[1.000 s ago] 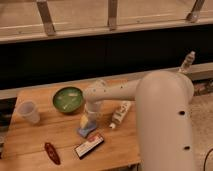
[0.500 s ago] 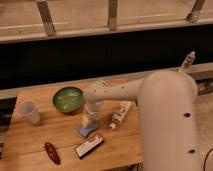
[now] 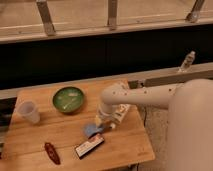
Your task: Wipe the white sponge on the table
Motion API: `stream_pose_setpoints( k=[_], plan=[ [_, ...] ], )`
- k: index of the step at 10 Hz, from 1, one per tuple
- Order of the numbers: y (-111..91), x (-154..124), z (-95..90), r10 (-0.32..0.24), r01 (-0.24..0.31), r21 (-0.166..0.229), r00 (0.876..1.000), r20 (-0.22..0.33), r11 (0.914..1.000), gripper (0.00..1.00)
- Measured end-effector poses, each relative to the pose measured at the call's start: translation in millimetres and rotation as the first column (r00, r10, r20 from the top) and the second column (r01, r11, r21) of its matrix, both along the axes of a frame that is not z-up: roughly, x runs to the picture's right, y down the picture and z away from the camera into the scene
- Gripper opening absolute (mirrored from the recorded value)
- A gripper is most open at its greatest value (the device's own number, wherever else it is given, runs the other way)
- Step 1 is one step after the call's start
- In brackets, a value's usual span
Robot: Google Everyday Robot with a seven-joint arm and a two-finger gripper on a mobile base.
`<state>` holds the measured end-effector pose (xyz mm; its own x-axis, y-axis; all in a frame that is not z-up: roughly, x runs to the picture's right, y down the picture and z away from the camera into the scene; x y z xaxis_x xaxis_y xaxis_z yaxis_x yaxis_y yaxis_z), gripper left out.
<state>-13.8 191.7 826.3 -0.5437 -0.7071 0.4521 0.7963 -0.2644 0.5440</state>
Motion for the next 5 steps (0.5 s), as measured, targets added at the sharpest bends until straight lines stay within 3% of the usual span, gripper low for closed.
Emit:
stream_pose_setpoints(
  k=[3,5],
  plan=[
    [-21,22,17.9,0.024,-0.024,-0.007,0.999,-0.033,0.9997,0.0],
    [-48,12,35.8,0.016,-0.016,0.003,0.999,-0.035,0.9999,0.0]
  ],
)
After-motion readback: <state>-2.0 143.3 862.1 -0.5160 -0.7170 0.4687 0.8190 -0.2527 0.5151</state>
